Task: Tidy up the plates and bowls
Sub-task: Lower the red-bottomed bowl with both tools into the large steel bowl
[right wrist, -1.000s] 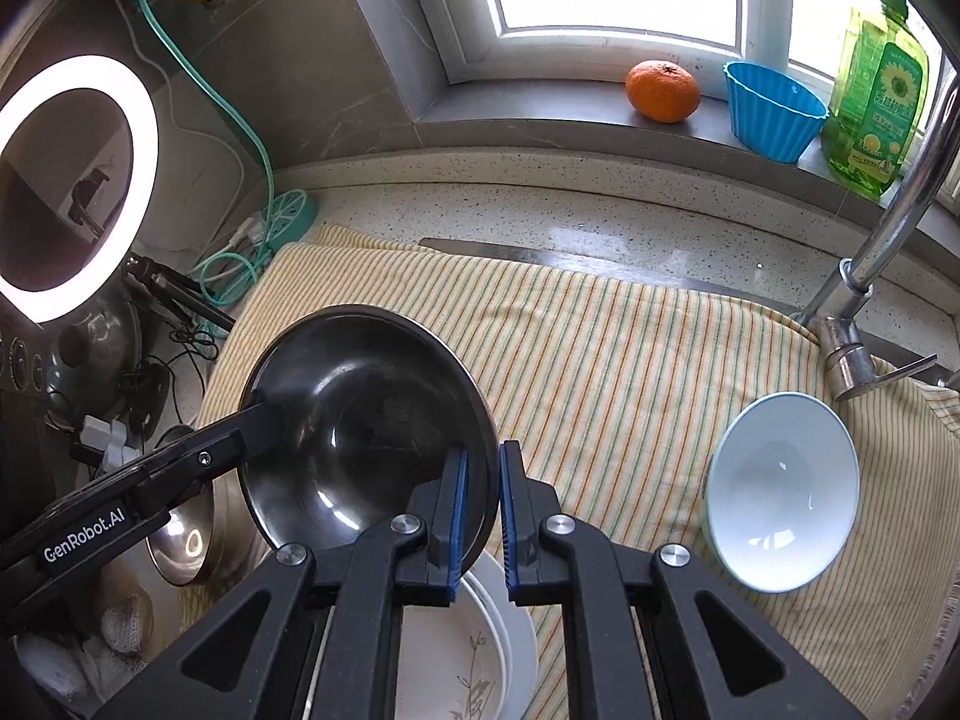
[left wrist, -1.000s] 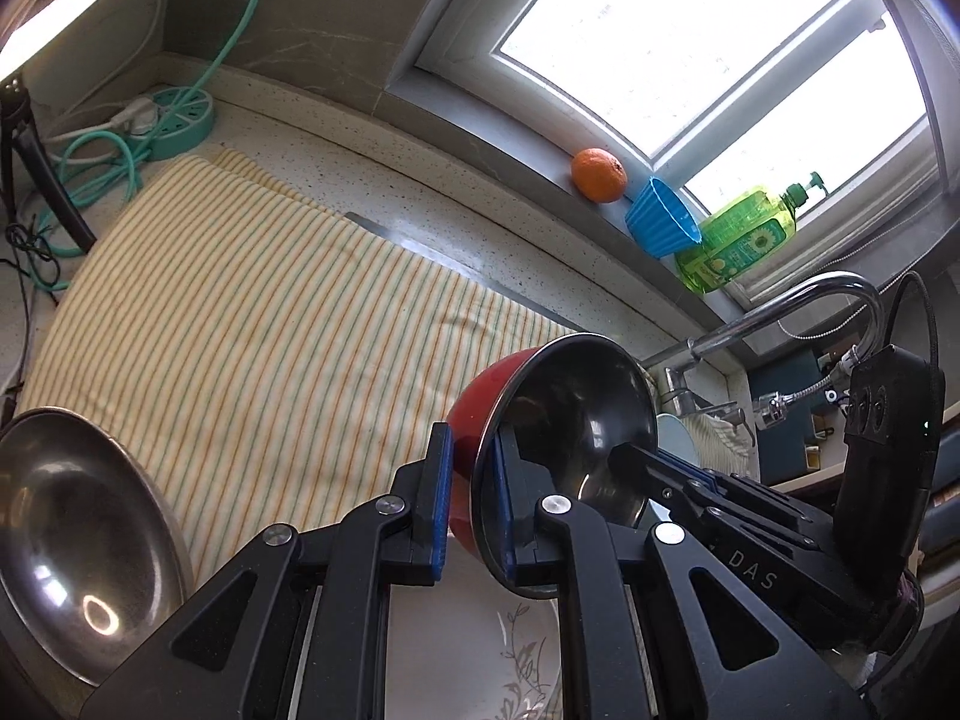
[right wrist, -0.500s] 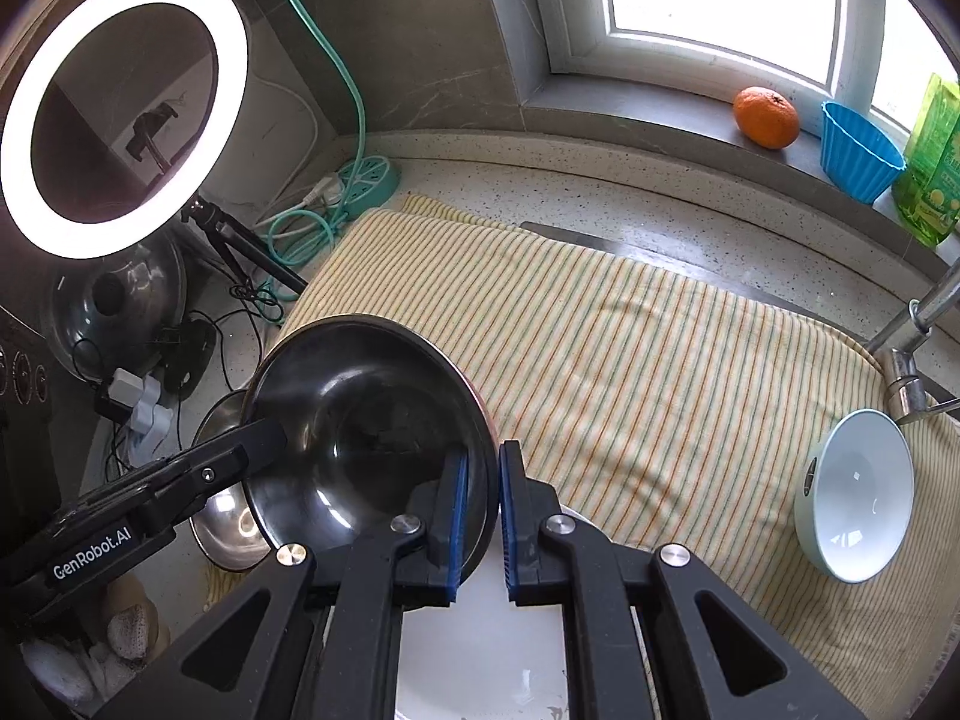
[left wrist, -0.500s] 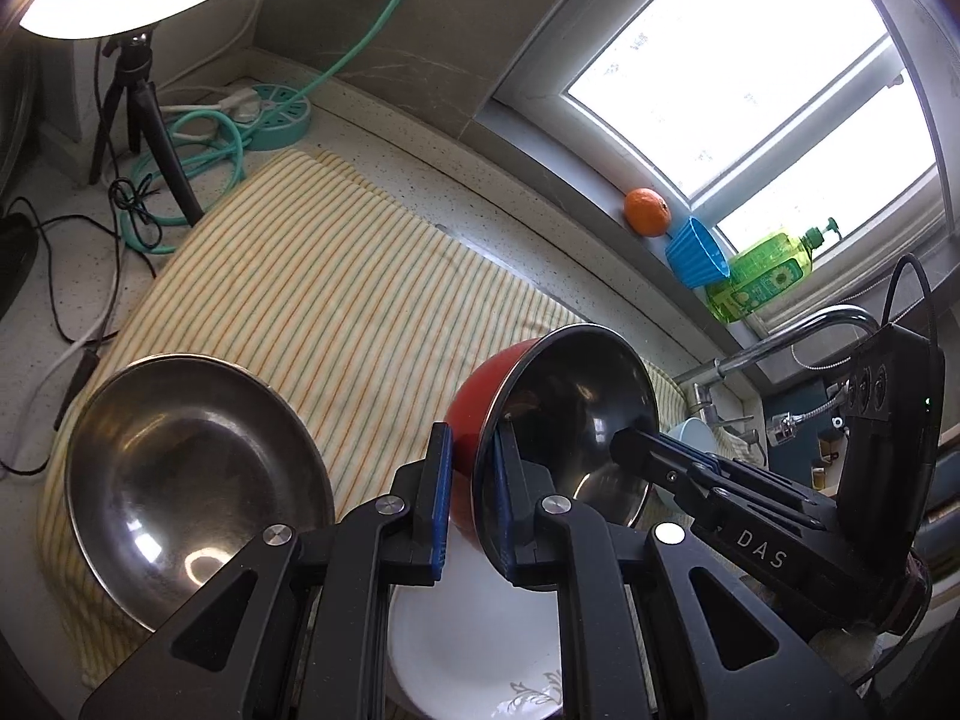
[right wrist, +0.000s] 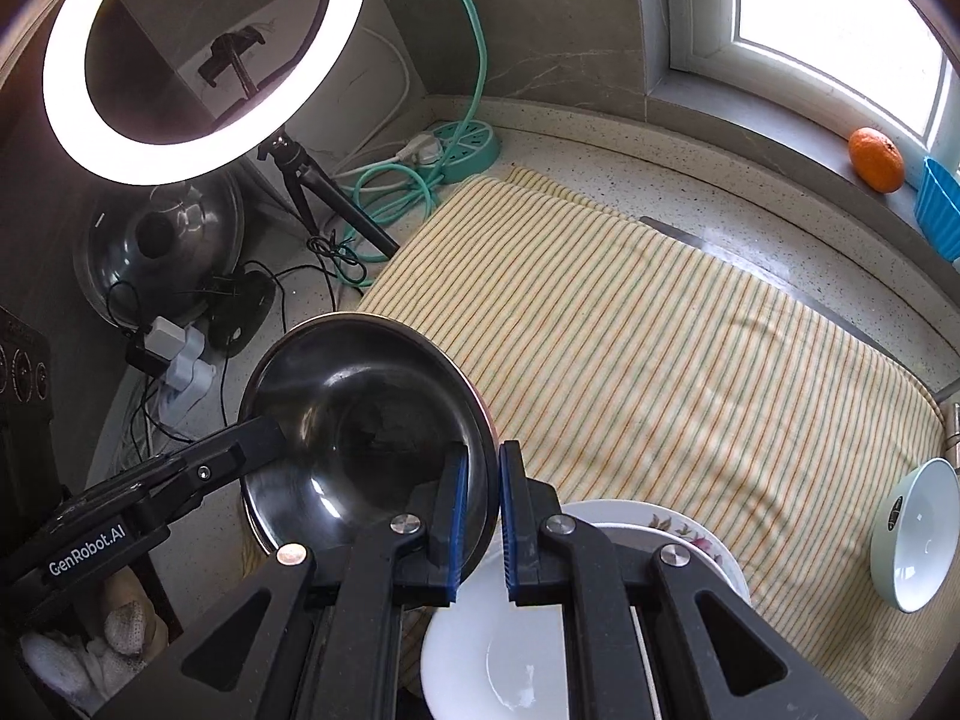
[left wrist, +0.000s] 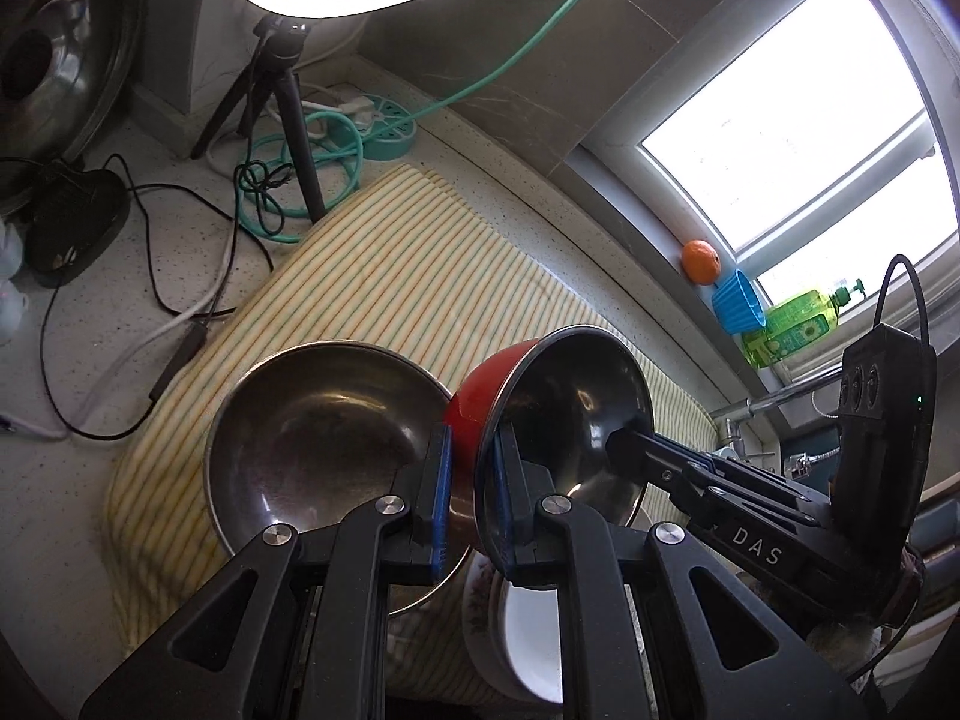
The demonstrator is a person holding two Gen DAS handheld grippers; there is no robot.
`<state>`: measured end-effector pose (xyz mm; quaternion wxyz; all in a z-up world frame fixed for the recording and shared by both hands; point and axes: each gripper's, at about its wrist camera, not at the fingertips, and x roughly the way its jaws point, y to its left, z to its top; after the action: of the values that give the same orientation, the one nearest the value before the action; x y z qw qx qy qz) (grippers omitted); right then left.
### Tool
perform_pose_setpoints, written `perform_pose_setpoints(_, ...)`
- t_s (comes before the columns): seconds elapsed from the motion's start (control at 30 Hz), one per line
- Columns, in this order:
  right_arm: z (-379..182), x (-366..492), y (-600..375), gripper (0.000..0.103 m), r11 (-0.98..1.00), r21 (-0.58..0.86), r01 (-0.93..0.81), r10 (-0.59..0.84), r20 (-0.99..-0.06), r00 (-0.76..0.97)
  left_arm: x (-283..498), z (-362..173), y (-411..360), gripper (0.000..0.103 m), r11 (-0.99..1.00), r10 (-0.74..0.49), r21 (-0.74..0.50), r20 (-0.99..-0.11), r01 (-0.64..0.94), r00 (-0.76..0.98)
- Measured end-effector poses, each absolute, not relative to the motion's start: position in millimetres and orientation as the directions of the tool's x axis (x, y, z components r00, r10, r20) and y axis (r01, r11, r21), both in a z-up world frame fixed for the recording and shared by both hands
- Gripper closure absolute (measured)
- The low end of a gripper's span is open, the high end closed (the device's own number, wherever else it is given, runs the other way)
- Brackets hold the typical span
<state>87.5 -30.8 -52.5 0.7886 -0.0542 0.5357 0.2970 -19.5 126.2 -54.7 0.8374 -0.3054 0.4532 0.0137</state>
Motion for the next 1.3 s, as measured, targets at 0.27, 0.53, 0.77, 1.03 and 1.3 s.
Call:
perform_pose_setpoints(0.27,-71.1,82.5,8.8,0.094,0.783,0.25,-0.57,0.418,-0.889,0.185,-37.3,-67.7,156.9,0.092,0.787,-0.221,-0.494,-0.785,-0.37,0.578)
perform_pose_setpoints(0.53,-89.1,77.0,32.5,0.094,0.764,0.254,-0.594,0.404,-0.905,0.133,-48.8,-82.1,173.5,0.092,0.77,-0.206,-0.482,-0.808,-0.419,0.552)
perform_pose_setpoints(0.77,-99.2,76.0,43.3,0.094,0.755,0.237,-0.612,0.383,-0.917,0.117,-50.6,-90.9,176.7,0.092,0.773,-0.201,-0.464,-0.825,-0.432,0.528)
perform_pose_setpoints(1.03,-111.6,78.9,45.9,0.094,0.759,0.237,-0.606,0.364,-0.927,0.092,-47.7,-96.9,175.7,0.092,0.784,-0.196,-0.443,-0.841,-0.434,0.505)
perform_pose_setpoints(1.3,-115.7,79.1,51.2,0.094,0.755,0.234,-0.612,0.359,-0.929,0.087,-45.6,-105.4,176.6,0.092,0.788,-0.193,-0.426,-0.857,-0.445,0.478)
